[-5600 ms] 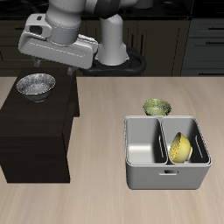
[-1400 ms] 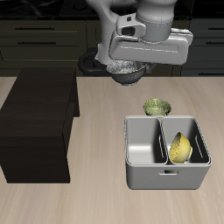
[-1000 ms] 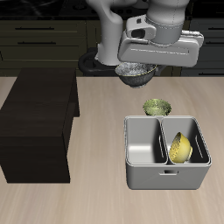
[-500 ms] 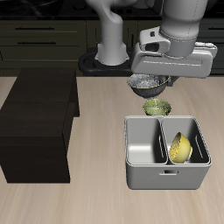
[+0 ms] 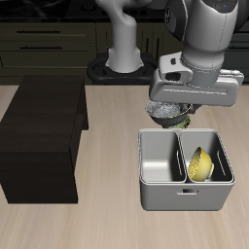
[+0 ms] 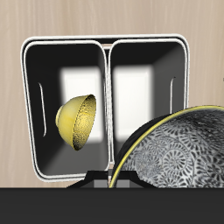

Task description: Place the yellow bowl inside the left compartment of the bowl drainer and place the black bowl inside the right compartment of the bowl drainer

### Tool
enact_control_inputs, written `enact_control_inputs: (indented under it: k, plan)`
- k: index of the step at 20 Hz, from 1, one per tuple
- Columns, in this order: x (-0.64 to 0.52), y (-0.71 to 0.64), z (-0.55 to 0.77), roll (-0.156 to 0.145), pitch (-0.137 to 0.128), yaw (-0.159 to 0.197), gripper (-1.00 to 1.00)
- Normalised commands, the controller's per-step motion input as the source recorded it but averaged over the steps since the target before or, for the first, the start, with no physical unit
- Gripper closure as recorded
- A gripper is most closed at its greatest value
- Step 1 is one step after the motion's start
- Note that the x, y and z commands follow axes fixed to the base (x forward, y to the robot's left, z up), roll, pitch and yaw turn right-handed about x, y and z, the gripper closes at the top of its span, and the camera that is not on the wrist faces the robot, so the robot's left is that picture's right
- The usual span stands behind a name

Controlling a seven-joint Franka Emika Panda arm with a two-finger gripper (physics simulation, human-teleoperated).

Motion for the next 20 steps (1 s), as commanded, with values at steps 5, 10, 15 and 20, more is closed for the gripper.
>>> enact_control_inputs:
  k: [5, 10, 15, 20]
  plan:
    - [0.08, 0.02, -0.32, -0.004, 0.039, 0.004, 1.0]
    - [0.05, -0.01, -0.28, 0.001, 0.034, -0.004, 1.0]
    - [0.07, -0.09, -0.28, -0.01, 0.034, -0.009, 1.0]
    - [0.06, -0.08, -0.22, -0.028, 0.034, 0.007, 1.0]
